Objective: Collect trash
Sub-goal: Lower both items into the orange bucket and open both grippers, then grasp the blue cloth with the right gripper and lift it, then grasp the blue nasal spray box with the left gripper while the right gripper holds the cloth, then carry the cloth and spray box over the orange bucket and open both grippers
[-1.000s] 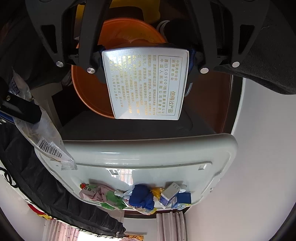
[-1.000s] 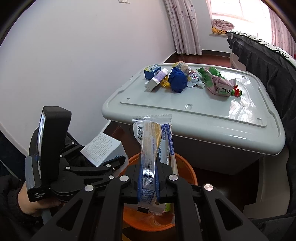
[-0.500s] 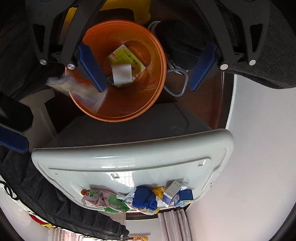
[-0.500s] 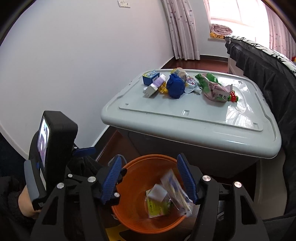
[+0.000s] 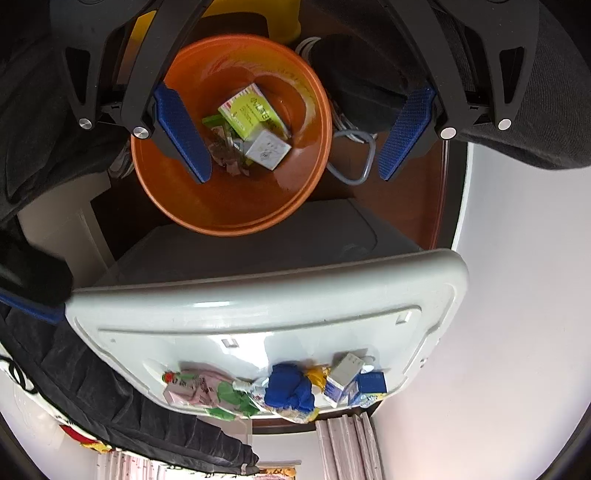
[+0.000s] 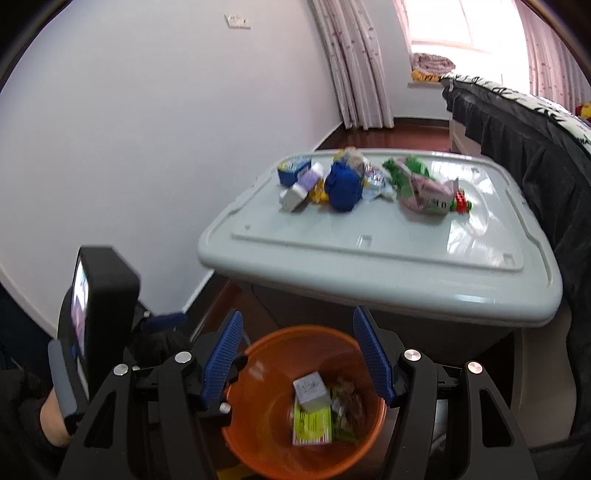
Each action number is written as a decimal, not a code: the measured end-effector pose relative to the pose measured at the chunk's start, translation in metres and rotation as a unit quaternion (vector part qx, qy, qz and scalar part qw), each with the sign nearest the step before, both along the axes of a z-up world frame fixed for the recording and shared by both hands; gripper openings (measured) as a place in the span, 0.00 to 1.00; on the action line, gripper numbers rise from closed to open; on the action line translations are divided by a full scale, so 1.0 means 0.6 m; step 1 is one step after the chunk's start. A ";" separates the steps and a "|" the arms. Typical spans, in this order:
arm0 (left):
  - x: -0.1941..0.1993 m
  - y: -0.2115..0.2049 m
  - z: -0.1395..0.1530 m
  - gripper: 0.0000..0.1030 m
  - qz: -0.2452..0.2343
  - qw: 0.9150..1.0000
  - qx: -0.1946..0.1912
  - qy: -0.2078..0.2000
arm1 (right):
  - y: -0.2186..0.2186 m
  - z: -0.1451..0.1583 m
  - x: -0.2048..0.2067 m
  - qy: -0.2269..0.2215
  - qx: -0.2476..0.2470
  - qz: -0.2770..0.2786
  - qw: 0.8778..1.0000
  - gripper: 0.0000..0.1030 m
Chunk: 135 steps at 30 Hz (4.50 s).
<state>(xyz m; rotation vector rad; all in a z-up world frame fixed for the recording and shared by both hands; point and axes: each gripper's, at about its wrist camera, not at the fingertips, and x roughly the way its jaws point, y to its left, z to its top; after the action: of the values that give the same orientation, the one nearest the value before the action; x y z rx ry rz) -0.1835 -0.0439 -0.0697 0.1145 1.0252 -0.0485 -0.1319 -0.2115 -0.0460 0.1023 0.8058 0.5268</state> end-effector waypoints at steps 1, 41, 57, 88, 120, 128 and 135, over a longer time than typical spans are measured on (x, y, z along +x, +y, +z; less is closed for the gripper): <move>0.003 0.003 0.003 0.87 0.002 1.000 -0.002 -0.004 | 0.001 0.003 0.013 -0.005 0.005 -0.004 1.000 0.62; 0.144 0.108 0.022 0.89 0.079 0.993 -0.025 -0.078 | 0.145 -0.126 0.492 0.064 -0.022 -0.067 0.995 0.43; 0.310 0.032 0.050 0.89 0.015 0.988 0.065 -0.141 | -0.019 -0.022 0.306 0.005 0.062 -0.072 0.995 0.44; 0.492 0.048 -0.076 0.89 0.097 0.995 -0.004 -0.026 | -0.082 -0.001 0.269 -0.023 0.081 -0.084 0.993 0.45; 0.309 0.031 0.086 0.48 0.025 0.993 -0.061 -0.099 | -0.072 0.062 0.181 -0.070 0.070 -0.056 0.993 0.45; 0.161 0.023 0.107 0.48 0.005 0.993 -0.071 -0.096 | -0.061 0.053 0.081 -0.048 0.053 -0.026 0.997 0.46; 0.060 0.006 0.068 0.48 -0.018 0.996 -0.052 -0.064 | -0.028 0.021 0.012 -0.027 0.031 0.012 0.999 0.46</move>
<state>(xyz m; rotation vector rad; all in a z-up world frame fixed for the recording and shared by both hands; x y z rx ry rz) -0.1477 -0.0401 -0.0291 0.0408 0.8902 -0.1245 -0.1249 -0.2282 -0.0336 0.1352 0.7396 0.5760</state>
